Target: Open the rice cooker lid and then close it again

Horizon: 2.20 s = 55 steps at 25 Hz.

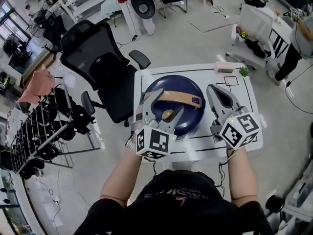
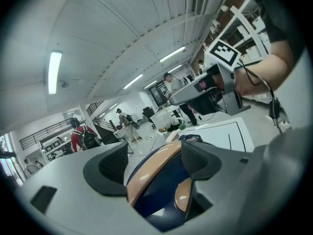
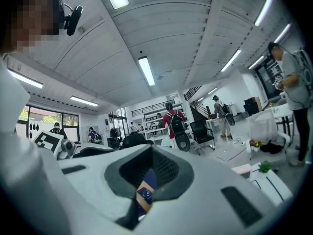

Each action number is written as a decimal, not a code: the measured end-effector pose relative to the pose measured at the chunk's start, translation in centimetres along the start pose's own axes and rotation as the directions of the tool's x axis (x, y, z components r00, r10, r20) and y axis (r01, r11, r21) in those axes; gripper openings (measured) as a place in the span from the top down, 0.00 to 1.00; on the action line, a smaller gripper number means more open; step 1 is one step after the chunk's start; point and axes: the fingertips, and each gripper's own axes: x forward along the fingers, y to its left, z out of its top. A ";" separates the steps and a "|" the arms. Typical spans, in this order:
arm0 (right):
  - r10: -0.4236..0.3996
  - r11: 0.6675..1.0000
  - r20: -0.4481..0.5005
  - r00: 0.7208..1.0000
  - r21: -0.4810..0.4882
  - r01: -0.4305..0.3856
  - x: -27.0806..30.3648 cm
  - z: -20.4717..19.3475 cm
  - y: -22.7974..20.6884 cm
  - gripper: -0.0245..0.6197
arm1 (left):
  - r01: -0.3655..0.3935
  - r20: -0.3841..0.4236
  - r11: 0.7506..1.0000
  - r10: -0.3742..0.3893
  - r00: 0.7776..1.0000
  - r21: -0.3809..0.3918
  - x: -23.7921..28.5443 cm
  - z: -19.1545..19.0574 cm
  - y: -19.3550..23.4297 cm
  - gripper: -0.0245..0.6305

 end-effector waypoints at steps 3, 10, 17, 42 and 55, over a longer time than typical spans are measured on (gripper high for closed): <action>-0.006 1.000 -0.033 0.999 0.004 0.006 0.3 -1.1 0.1 0.96 | 0.012 -0.020 0.999 -0.011 1.000 0.045 0.6 -0.7 -0.2 0.45; -0.021 0.999 -0.111 0.994 0.022 0.023 1.0 -3.9 0.3 0.96 | 0.046 -0.073 0.984 -0.033 0.997 0.173 1.7 -2.3 -0.8 0.45; -0.027 0.998 -0.153 0.988 0.049 0.035 1.6 -5.8 0.1 0.96 | 0.071 -0.095 0.967 -0.049 0.994 0.245 2.7 -2.7 -1.1 0.50; -0.032 0.991 -0.189 0.981 0.120 0.056 2.3 -7.9 0.1 0.96 | 0.124 -0.152 0.831 -0.047 0.987 0.543 4.7 -3.0 -2.7 0.69; -0.032 0.990 -0.183 0.982 0.128 0.057 2.0 -7.9 -0.1 0.96 | 0.112 -0.170 0.824 -0.019 0.985 0.555 5.1 -2.9 -3.0 0.70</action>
